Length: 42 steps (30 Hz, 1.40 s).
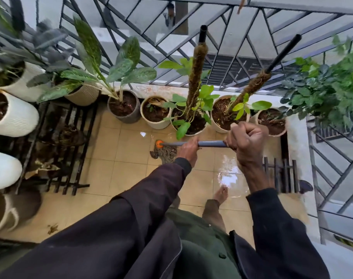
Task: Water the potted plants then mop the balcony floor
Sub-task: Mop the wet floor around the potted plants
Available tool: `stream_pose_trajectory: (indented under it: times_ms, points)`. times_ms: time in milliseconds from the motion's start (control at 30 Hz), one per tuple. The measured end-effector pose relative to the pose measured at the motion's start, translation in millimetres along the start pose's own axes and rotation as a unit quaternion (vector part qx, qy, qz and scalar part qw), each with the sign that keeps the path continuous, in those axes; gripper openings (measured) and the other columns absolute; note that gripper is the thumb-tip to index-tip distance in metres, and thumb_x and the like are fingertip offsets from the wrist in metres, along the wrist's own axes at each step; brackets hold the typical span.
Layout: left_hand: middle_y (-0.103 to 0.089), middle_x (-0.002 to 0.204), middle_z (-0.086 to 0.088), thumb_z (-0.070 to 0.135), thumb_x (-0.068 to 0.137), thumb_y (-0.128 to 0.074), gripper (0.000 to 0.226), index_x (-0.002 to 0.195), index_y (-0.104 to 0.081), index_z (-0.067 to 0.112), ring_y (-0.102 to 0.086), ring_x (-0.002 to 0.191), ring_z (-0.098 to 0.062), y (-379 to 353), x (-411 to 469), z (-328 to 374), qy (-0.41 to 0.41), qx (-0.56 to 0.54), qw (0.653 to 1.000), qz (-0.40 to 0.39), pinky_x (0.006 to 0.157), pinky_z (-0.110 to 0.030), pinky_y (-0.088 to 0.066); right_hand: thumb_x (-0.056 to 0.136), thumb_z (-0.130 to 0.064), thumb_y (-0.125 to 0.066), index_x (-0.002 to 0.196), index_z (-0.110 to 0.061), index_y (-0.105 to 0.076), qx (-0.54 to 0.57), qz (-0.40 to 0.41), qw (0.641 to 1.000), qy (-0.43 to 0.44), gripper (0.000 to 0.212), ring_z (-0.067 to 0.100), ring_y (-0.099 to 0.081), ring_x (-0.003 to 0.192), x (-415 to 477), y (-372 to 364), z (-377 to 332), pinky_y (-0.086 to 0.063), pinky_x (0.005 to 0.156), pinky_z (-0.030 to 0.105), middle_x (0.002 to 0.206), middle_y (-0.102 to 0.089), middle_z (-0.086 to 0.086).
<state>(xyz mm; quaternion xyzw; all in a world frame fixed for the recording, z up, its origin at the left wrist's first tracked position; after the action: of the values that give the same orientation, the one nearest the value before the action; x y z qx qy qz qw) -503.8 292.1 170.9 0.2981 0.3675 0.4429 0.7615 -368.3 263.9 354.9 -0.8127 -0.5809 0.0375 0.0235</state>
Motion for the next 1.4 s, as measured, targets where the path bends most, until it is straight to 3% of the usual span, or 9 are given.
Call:
stream_pose_trajectory:
  times_ms: [233, 400, 533, 600, 767, 933, 1033, 1200, 1400]
  points:
    - [-0.066, 0.098, -0.015, 0.001, 0.099, -0.051, 0.023, 0.12, -0.054, 0.01, -0.067, 0.087, -0.039, 28, -25, -24, 0.013, -0.037, 0.997, 0.068, 0.071, -0.049, -0.054, 0.093, -0.008, -0.062, 0.049, -0.031, -0.045, -0.053, -0.034, 0.997, 0.039, 0.052, 0.018, -0.042, 0.041, -7, -41, -21, -0.043, 0.054, 0.036, 0.048, -0.039, -0.003]
    - [-0.069, 0.092, -0.013, -0.005, 0.095, -0.052, 0.025, 0.111, -0.055, 0.014, -0.068, 0.083, -0.036, 44, -21, -18, 0.012, -0.107, 0.984, 0.142, 0.064, -0.046, -0.055, 0.095, -0.001, -0.061, 0.054, -0.025, -0.039, -0.13, -0.039, 0.981, 0.138, 0.053, 0.032, -0.04, 0.041, -10, -72, -58, -0.041, 0.042, 0.047, 0.05, -0.034, 0.003]
    - [-0.066, 0.097, -0.007, 0.007, 0.102, -0.046, 0.023, 0.11, -0.05, 0.029, -0.064, 0.09, -0.035, 44, 5, -27, 0.022, -0.18, 0.978, 0.104, 0.076, -0.05, -0.055, 0.091, 0.008, -0.061, 0.058, -0.018, -0.042, -0.183, -0.032, 0.962, 0.2, 0.046, 0.006, -0.033, 0.045, -21, -94, -57, -0.031, 0.042, 0.028, 0.051, -0.032, -0.006]
    - [-0.065, 0.098, -0.009, 0.007, 0.101, -0.048, 0.02, 0.109, -0.05, 0.025, -0.064, 0.092, -0.034, 41, 13, -41, 0.02, -0.179, 0.98, 0.081, 0.077, -0.047, -0.054, 0.092, 0.003, -0.059, 0.061, -0.018, -0.046, -0.177, -0.012, 0.963, 0.203, 0.04, 0.003, -0.029, 0.047, -28, -103, -44, -0.025, 0.043, 0.022, 0.052, -0.032, -0.007]
    - [-0.066, 0.116, -0.019, 0.007, 0.104, -0.048, 0.022, 0.124, -0.057, 0.005, -0.064, 0.106, -0.036, 40, 19, -68, -0.019, -0.188, 0.982, 0.006, 0.093, -0.049, -0.052, 0.094, -0.005, -0.056, 0.063, -0.02, -0.047, -0.179, 0.007, 0.967, 0.18, 0.036, -0.006, -0.033, 0.049, -39, -115, -9, -0.024, 0.049, 0.009, 0.055, -0.032, -0.012]
    - [-0.064, 0.098, -0.018, 0.0, 0.098, -0.05, 0.016, 0.11, -0.052, 0.01, -0.062, 0.088, -0.034, 45, 29, -50, 0.014, -0.194, 0.981, 0.024, 0.072, -0.042, -0.048, 0.094, 0.0, -0.057, 0.052, 0.005, -0.044, -0.176, 0.066, 0.975, 0.117, 0.044, 0.035, -0.042, 0.043, -3, -106, -3, -0.036, 0.038, 0.043, 0.046, -0.043, 0.017]
    - [-0.056, 0.089, -0.013, 0.002, 0.1, -0.047, 0.012, 0.1, -0.046, 0.014, -0.062, 0.084, -0.037, 56, 36, -32, 0.019, -0.182, 0.983, 0.02, 0.068, -0.044, -0.045, 0.093, -0.004, -0.057, 0.052, -0.001, -0.047, -0.161, 0.068, 0.98, 0.094, 0.042, 0.035, -0.045, 0.041, 18, -93, -9, -0.043, 0.039, 0.049, 0.047, -0.046, 0.016]
    - [-0.06, 0.096, -0.015, 0.002, 0.1, -0.047, 0.01, 0.106, -0.052, 0.009, -0.06, 0.087, -0.033, 54, 31, -18, 0.011, -0.126, 0.991, 0.035, 0.073, -0.047, -0.047, 0.089, 0.006, -0.053, 0.048, -0.025, -0.049, -0.053, 0.045, 0.996, 0.051, 0.052, 0.015, -0.036, 0.036, 43, -66, -21, -0.039, 0.048, 0.032, 0.041, -0.038, -0.007]
    - [-0.062, 0.106, -0.009, -0.001, 0.099, -0.048, 0.018, 0.112, -0.052, 0.011, -0.062, 0.096, -0.032, 24, 1, -50, 0.04, -0.076, 0.996, 0.039, 0.082, -0.05, -0.052, 0.092, 0.012, -0.049, 0.045, -0.025, -0.046, 0.002, 0.038, 0.999, -0.029, 0.059, 0.011, -0.03, 0.034, 28, -59, 1, -0.036, 0.048, 0.026, 0.04, -0.032, -0.012]
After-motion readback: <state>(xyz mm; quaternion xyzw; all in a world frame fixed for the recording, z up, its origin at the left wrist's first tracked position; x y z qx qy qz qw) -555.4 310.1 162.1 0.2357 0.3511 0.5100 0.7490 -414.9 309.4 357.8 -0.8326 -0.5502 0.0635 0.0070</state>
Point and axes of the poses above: each hand's wrist, its own x-axis towards the middle knuckle, its own y-axis out of the back of the hand, z = x × y, the point moved 2 cm from there along x, towards the middle knuckle
